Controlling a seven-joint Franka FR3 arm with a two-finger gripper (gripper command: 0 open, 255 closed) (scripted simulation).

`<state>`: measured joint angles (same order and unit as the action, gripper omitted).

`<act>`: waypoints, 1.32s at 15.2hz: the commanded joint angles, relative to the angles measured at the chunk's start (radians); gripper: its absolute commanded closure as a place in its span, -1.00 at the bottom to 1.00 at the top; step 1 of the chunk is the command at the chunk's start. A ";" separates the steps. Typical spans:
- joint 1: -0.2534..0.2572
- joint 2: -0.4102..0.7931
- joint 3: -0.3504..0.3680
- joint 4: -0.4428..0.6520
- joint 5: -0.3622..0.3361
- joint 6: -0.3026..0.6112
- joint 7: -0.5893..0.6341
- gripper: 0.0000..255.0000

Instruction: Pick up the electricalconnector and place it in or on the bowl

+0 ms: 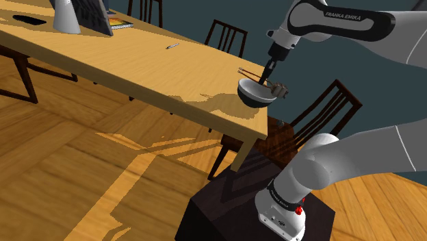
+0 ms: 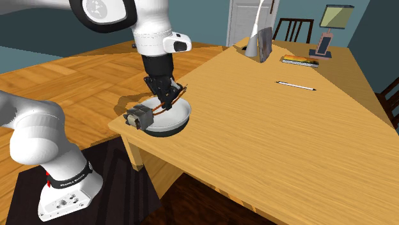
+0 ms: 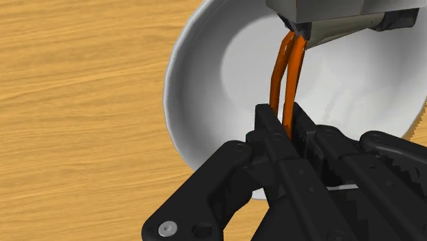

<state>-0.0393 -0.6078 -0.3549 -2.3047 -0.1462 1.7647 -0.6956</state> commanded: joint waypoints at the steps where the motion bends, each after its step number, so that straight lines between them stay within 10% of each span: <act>1: 0.000 0.000 -0.001 -0.002 0.000 0.000 0.000 1.00; 2: -0.001 0.000 -0.001 -0.002 0.000 0.000 0.000 1.00; 3: -0.001 0.001 -0.001 -0.001 0.000 0.000 0.000 -1.00; 20: 0.006 0.012 0.011 0.134 0.011 -0.124 -0.005 -1.00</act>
